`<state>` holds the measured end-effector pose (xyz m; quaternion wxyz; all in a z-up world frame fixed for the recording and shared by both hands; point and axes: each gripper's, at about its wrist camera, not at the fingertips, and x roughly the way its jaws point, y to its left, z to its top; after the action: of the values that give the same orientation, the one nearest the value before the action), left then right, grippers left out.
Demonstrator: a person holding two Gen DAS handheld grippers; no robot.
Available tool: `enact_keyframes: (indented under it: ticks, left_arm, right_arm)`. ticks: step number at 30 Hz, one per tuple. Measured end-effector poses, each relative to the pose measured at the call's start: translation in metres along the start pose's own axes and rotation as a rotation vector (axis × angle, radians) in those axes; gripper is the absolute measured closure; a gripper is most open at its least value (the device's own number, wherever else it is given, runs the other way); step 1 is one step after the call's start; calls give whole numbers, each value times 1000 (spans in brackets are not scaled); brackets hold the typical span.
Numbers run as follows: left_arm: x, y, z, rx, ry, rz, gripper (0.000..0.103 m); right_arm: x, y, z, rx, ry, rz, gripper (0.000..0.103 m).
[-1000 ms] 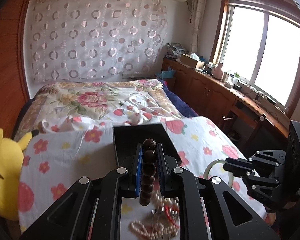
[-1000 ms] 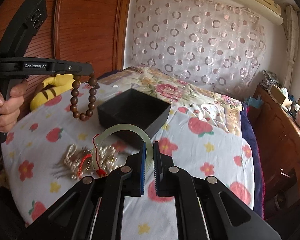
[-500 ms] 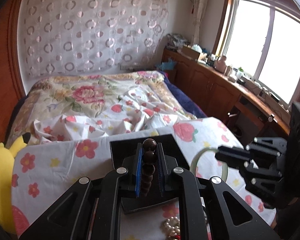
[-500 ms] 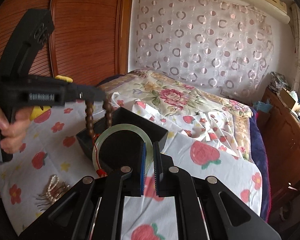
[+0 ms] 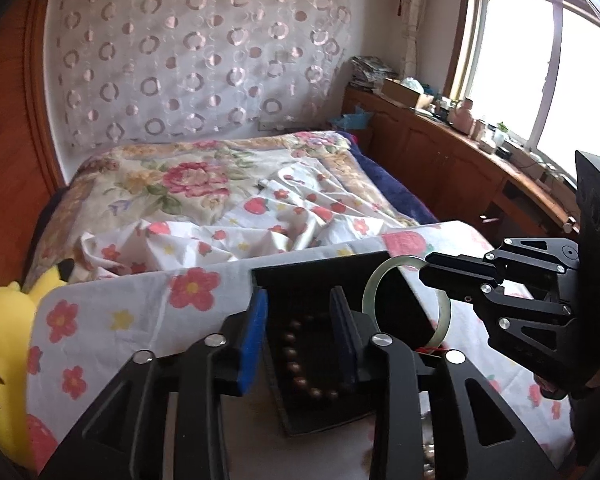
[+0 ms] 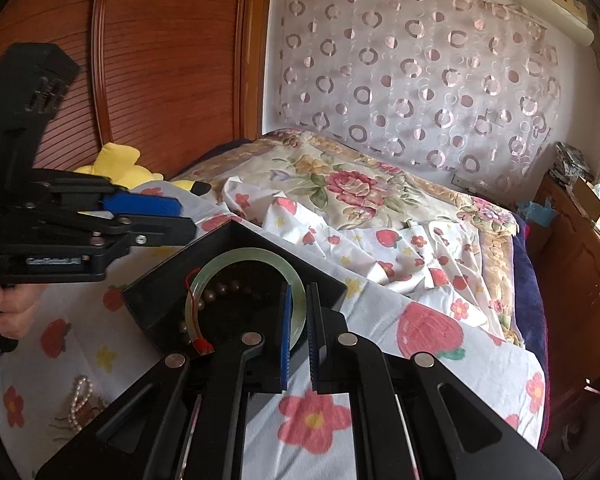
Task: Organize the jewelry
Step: 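Carry the bead bracelet and jade bangle into the black box, opening both tools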
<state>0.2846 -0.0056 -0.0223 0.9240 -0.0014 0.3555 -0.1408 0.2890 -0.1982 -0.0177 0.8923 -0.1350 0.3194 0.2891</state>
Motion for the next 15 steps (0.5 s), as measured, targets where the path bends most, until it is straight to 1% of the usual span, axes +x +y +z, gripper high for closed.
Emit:
enact_keyframes:
  ticks: [2,3,5,6,8,12,14,15]
  left_arm:
    - [-2,5,-2,-2,-1,16,62]
    - [-4,9,-3,-7,-5,26,60]
    - [-7,15,-5,-14,-11,49,49]
    - [-10,20,-7,-18,-16,69,48]
    - [-12,27,-10,-30,-19,89,40]
    - [-16,37,-14,-44,-23,117,34]
    - [-18,42,-16,-48,-28,138,26]
    - [-20,43,-17,-49,-30,144,26]
  right_arm:
    - [9,3,1,-5,12,4,95]
    - [12,5,2,-10,15,5,95]
    - [21,10,3,-26,26,8,95]
    - [25,13,2,-35,33,12,95]
    - [32,19,2,-57,46,13,95]
    - [42,29,1,-86,65,11,94]
    - [46,35,0,-102,75,9,94]
    - [48,37,0,-109,83,8,94]
